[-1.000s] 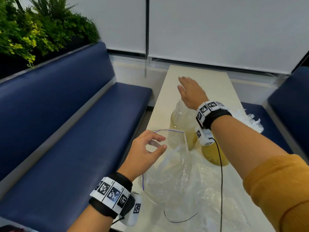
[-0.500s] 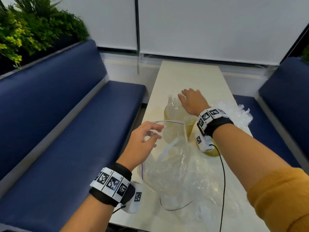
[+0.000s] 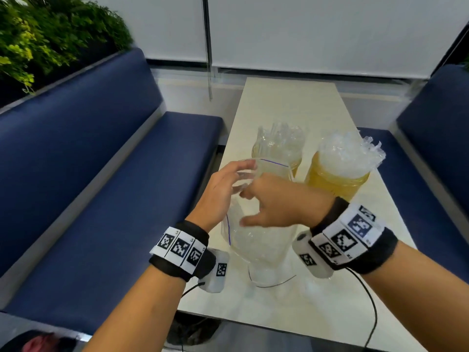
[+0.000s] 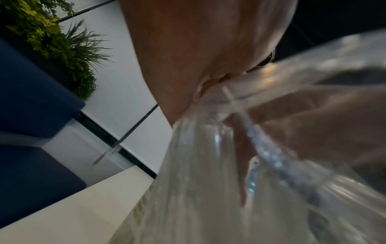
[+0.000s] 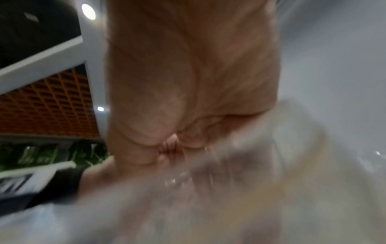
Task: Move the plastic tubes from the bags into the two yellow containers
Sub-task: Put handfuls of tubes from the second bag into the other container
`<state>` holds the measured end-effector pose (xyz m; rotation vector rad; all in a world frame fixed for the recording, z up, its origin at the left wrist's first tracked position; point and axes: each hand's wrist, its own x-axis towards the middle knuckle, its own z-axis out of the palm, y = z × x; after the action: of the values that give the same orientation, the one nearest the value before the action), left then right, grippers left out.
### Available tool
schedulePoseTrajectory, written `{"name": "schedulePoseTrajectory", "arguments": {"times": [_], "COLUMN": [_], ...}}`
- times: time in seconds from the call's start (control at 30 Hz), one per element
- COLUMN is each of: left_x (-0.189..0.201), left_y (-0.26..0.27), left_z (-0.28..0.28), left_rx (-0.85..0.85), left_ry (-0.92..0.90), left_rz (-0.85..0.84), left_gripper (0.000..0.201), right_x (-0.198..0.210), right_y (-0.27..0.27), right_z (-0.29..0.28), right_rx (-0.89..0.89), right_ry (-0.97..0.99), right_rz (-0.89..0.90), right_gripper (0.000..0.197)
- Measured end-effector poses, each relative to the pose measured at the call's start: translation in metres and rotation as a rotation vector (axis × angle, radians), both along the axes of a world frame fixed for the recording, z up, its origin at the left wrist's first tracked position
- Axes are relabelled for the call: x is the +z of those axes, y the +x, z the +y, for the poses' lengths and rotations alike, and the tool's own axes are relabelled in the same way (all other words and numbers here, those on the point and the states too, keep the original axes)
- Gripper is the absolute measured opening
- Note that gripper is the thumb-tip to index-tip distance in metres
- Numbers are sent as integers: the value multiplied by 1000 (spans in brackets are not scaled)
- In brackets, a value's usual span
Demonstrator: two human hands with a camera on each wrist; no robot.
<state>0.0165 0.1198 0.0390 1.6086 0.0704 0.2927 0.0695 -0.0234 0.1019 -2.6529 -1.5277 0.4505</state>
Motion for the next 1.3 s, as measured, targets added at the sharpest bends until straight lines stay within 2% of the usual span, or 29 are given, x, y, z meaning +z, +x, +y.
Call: {"name": "schedulePoseTrajectory", "arguments": {"times": [0.07,0.13,0.2,0.3,0.5,0.63,0.8,0.9,0.97,1.1,1.2,1.3], "left_x": [-2,-3,-4,-5,-11,-10,-9,-14,-15,-12,-11,-14], "left_y": [-1,-2,-3,-3,-2,-5,-16,-26,-30,-31,-27,-20], "left_z": [-1,-2,-1,-1,2,4,10,17,18,6,-7,-15], "left_rx": [0,4,15,28,68,71,55,-29,-90,-50,68,137], "left_ry": [-5,-36,-57,-81,-170,-147,-55,39,103,253,270,213], "left_rz": [5,6,2,4,32,36,33,0,14,79,75,49], "left_gripper": [51,52,53,53,53,53,49,56,66,73,62,21], "right_x": [-16,-30,-42,-52,-57,-62,-62,-48,-34,-7,10,21], "right_y": [-6,-9,-10,-13,-16,-13,-2,4,9,12,7,4], "right_z": [4,8,10,14,14,15,11,12,14,21,29,34], "right_rx": [-1,-30,-70,-120,-102,-82,-99,-109,-147,-185,-148,-126], "right_ry": [8,27,75,177,258,348,406,507,553,686,802,922], "right_rz": [75,77,118,173,110,116,28,-23,-23,7,1,5], "right_gripper": [86,94,89,71,34,28,28,35,32,25,19,15]}}
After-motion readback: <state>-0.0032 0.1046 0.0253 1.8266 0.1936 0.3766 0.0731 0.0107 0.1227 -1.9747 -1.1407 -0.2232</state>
